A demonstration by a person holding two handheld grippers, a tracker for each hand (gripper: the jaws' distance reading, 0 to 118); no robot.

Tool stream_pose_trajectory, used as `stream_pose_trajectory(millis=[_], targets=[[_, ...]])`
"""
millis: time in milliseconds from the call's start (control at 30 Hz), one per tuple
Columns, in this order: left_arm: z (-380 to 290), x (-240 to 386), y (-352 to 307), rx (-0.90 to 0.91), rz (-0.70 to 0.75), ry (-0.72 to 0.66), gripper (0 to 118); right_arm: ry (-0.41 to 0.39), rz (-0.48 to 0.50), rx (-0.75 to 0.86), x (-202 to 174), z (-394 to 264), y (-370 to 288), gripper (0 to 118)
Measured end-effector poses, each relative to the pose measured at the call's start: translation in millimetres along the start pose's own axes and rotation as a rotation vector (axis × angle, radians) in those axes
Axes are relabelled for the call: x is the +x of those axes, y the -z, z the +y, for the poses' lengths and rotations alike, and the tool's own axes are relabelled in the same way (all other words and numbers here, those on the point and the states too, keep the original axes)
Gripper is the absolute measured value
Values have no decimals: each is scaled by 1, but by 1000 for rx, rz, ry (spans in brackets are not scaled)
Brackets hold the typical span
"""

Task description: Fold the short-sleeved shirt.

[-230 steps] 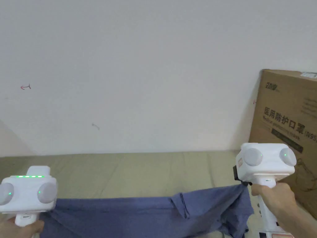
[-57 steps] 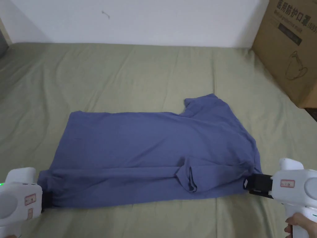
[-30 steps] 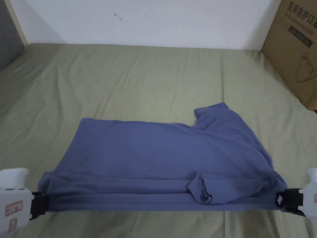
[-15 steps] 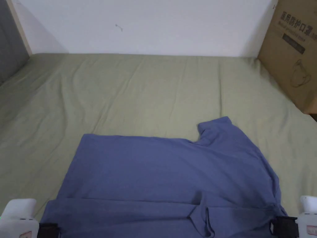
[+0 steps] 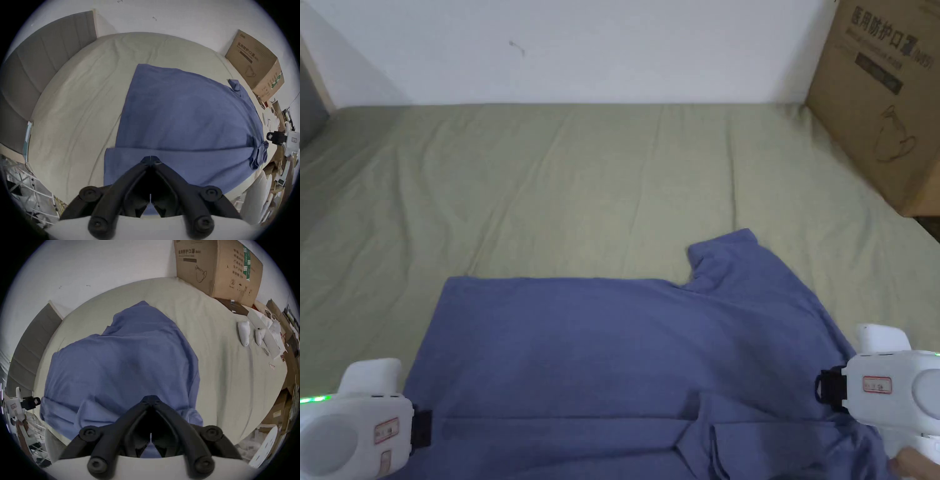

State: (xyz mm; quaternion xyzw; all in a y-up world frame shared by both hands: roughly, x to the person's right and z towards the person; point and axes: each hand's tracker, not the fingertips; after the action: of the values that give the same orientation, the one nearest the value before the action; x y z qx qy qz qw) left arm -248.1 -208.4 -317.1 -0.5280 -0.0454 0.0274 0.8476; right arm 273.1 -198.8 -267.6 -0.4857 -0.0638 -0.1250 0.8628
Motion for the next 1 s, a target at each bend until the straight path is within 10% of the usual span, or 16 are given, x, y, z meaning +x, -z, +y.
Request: stream_pose_trajectory(millis=[267, 300, 367, 400, 600, 767, 1000], targets=[[51, 4, 14, 72, 20, 19, 0, -90, -79, 75, 6, 99, 38, 0], [57, 5, 16, 73, 21, 27, 0, -110, -105, 82, 6, 119, 49, 8], [67, 6, 20, 85, 30, 35, 0, -119, -79, 58, 9, 145, 67, 72], [71, 9, 24, 87, 28, 42, 0, -108, -64, 43, 14, 162, 86, 78], [80, 2, 47, 56, 19, 24, 0, -166, -131, -61, 22, 180, 150, 77], [79, -6, 50, 39, 31, 25, 0, -135, -75, -45, 28, 173, 149, 0], [83, -11, 44, 50, 48, 8, 0, -139, -67, -5, 26, 178, 130, 0]])
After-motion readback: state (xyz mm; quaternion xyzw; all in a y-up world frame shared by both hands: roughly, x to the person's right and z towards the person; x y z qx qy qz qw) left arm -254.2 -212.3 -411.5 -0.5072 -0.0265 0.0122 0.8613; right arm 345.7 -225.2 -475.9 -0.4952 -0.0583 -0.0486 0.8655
